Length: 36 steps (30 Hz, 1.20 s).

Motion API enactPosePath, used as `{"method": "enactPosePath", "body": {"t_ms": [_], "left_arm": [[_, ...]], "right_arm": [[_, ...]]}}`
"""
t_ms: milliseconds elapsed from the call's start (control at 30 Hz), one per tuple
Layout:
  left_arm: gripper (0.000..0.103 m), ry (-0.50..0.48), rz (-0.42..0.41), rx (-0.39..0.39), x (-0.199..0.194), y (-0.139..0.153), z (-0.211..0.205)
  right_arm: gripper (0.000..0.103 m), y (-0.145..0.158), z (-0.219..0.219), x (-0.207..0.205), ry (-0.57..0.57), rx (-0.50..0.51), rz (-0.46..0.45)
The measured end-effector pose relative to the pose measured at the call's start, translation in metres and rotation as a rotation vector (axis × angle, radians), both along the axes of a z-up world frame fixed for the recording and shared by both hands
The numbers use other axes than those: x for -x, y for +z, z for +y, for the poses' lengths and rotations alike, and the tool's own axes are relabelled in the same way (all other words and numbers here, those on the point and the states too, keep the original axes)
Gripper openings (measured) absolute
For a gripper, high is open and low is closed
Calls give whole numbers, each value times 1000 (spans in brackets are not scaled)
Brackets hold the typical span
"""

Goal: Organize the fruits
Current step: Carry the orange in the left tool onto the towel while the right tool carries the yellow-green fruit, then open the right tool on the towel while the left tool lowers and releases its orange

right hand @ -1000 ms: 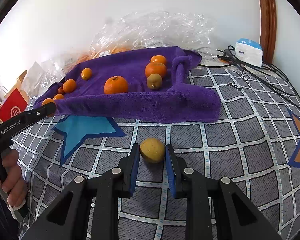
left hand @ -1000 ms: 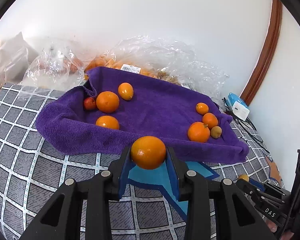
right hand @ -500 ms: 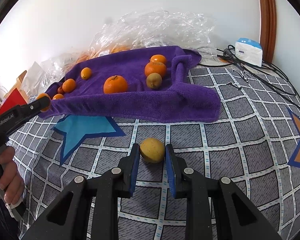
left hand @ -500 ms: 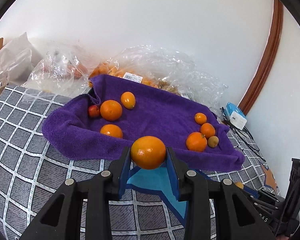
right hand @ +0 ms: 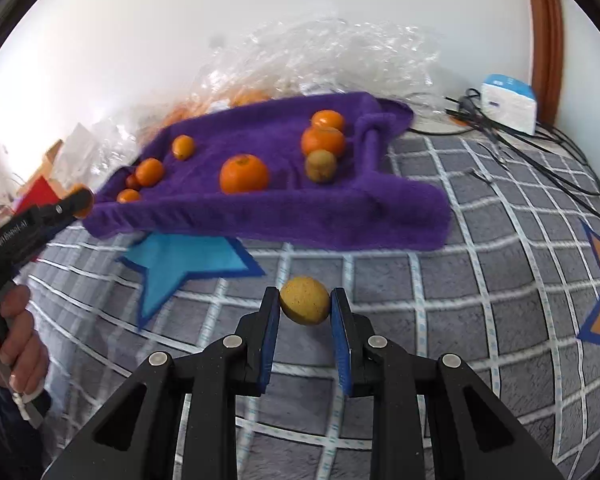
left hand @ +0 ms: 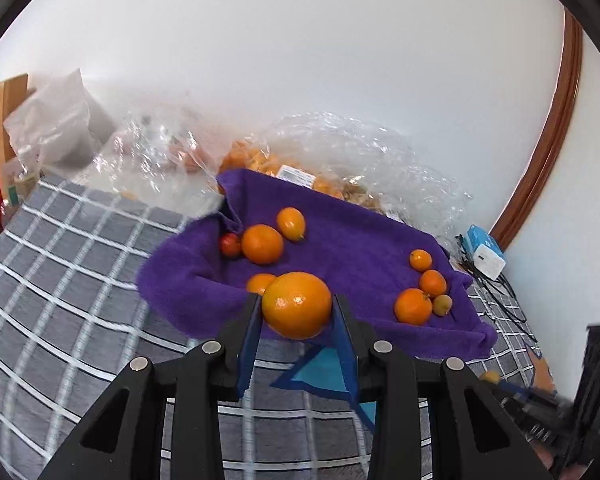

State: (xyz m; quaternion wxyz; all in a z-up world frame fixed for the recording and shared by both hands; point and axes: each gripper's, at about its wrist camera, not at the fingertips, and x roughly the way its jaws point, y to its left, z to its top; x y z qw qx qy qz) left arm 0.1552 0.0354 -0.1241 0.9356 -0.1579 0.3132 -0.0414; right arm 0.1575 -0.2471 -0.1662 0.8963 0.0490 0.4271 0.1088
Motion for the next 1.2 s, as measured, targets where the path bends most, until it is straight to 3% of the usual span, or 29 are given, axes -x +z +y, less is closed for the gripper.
{"method": "enactPosePath", "body": {"t_ms": [300,500,667,833,933,1200], "left_arm": [[33,57,4,-30,-13,35,41],[33,74,16,-76,-32,49,55],[33,75,45,-70,-49,47,64],[33,67,79,-66,-66,37,63],[33,39,105,-55,-75,28,57],[33,-37,164,-51,-96,9,25]], "right_arm": [[25,55,12,-51,12,17,-93],[25,70,24,-103,36,34,-140],[25,54,42,-147,67,88,-106],[25,16,60,-182,88,135,3],[25,1,68,-189,89,192,27],[25,-16,63,-193,102,212,70]]}}
